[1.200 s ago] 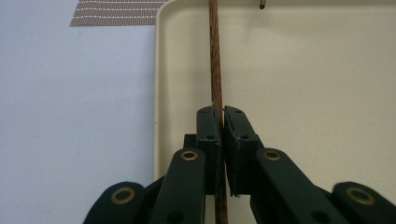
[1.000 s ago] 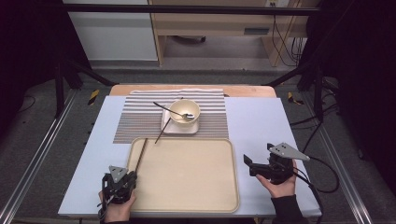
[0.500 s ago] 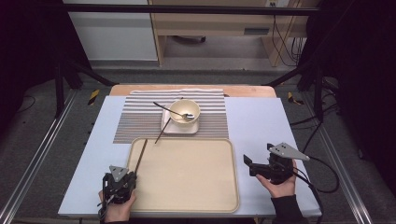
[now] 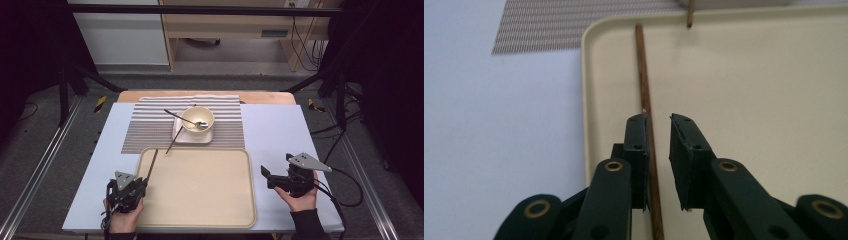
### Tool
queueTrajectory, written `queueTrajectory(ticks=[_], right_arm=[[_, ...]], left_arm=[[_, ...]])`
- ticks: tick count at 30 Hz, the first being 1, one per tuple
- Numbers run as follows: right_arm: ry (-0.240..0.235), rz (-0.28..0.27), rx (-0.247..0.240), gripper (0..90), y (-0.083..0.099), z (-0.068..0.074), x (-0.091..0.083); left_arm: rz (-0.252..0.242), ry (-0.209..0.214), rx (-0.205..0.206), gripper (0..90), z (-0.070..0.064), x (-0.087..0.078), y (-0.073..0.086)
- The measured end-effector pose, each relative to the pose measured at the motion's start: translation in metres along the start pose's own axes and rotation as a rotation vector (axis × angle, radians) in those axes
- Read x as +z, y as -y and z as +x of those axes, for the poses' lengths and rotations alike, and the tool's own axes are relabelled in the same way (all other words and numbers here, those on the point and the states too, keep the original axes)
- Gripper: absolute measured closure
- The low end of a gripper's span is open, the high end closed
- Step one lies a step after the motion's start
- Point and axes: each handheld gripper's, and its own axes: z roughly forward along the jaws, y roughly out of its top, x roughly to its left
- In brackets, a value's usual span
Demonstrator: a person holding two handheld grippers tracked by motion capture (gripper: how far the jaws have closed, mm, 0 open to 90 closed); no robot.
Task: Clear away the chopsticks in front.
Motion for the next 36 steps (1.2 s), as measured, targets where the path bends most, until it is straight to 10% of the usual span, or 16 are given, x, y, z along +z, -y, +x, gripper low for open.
queueTrajectory(ticks=[15,36], right_arm=[[-0.001,-0.006,0.005,3.6,-0.001,-0.001,-0.001],[-0.001,0.006,-0.002,3.5,0.000,0.000,0.002]], left_arm=[[-0.079,0.092,0.167,60.8,-0.017,0.002,-0.074],[-0.044,0.140,0.263,34.2,-0.018,0.072,-0.106]])
